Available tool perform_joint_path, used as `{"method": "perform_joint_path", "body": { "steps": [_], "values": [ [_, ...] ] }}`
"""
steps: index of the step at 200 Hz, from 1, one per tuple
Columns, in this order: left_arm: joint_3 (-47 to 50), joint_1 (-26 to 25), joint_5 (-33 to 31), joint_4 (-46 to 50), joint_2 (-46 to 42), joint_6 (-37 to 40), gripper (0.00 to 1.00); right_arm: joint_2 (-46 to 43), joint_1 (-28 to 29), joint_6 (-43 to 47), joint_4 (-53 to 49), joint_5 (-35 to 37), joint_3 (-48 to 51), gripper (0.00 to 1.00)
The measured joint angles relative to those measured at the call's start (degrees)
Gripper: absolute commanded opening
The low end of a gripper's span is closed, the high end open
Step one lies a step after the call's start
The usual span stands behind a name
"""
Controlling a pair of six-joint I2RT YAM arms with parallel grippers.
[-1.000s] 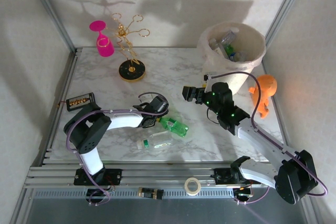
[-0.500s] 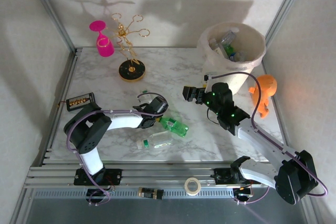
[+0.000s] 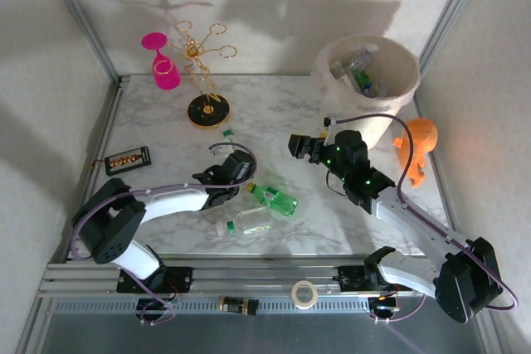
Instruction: Put the plastic bottles in the bin
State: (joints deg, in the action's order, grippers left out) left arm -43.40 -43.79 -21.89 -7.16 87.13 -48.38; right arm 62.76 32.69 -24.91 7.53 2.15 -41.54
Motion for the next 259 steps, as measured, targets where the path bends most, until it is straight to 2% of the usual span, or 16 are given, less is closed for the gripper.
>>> {"method": "perform_joint_path", "body": {
  "steps": [37, 93, 181, 259],
  "values": [
    [4.4, 0.0, 1.9, -11.3, -7.1, 6.1, 0.45, 0.0, 0.0, -2.0, 3.2, -2.3, 0.5, 0.99],
    [9.4, -0.4, 8.5, -24.4, -12.2, 15.4, 0.45, 3.0, 0.0, -5.1, 9.0, -13.2, 0.1, 0.99],
    [10.2, -3.0, 14.6, -27.3, -14.0, 24.2, 0.45, 9.8, 1.6, -7.6, 13.4, -26.2, -4.4, 0.97],
    [8.2, -5.9, 16.2, -26.7, -14.0, 29.0, 0.45, 13.1, 3.4, -9.3, 14.4, -28.4, -5.9, 0.87]
  ]
}}
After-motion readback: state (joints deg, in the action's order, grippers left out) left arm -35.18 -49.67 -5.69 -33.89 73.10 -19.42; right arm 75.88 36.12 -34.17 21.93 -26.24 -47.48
